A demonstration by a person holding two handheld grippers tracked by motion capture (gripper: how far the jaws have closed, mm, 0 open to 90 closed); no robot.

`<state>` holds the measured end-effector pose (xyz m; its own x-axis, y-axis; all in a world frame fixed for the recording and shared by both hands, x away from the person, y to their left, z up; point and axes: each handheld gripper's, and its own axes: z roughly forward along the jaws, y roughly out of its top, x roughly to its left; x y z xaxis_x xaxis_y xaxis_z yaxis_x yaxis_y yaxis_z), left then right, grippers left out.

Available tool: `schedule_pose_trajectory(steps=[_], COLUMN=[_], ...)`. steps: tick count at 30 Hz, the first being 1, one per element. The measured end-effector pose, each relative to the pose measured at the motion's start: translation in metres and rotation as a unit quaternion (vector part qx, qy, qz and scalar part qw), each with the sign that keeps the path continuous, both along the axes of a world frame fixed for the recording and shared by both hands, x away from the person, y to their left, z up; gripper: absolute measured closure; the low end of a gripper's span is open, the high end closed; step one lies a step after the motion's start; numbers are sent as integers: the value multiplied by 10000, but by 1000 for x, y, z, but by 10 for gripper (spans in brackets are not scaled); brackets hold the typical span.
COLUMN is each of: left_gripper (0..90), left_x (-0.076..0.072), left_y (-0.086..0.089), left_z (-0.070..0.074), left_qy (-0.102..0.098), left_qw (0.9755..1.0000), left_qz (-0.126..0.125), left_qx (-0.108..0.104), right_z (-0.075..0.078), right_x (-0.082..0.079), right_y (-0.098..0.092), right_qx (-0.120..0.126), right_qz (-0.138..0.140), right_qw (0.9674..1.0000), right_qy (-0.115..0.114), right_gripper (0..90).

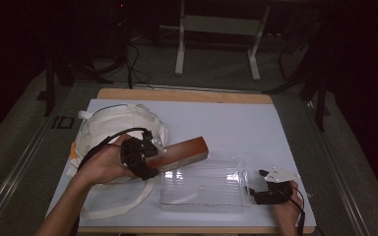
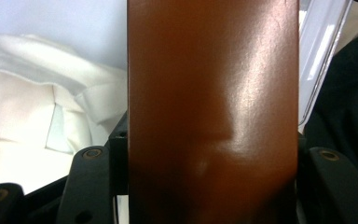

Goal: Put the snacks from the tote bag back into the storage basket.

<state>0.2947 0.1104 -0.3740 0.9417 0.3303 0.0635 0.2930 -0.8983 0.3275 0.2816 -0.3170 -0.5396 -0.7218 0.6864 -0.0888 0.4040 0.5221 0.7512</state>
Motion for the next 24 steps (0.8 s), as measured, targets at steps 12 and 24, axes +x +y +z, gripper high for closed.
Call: schedule_pose_trajectory(steps=[12, 24], left_gripper=[439, 438], left_x=[-5, -10], left_y=[-10, -16], left_z=[-9, -15], left_qy=[64, 209], left_qw=[9986, 9954], left_qz=[-505, -931], left_qx=[113, 120], right_z=[0, 0], right_x=[0, 0], right_y=[0, 0], right_qx=[-1, 4], right_qz=[0, -13], right_qw=[10000, 10000], right_qy=[4, 6], right_gripper=[156, 156])
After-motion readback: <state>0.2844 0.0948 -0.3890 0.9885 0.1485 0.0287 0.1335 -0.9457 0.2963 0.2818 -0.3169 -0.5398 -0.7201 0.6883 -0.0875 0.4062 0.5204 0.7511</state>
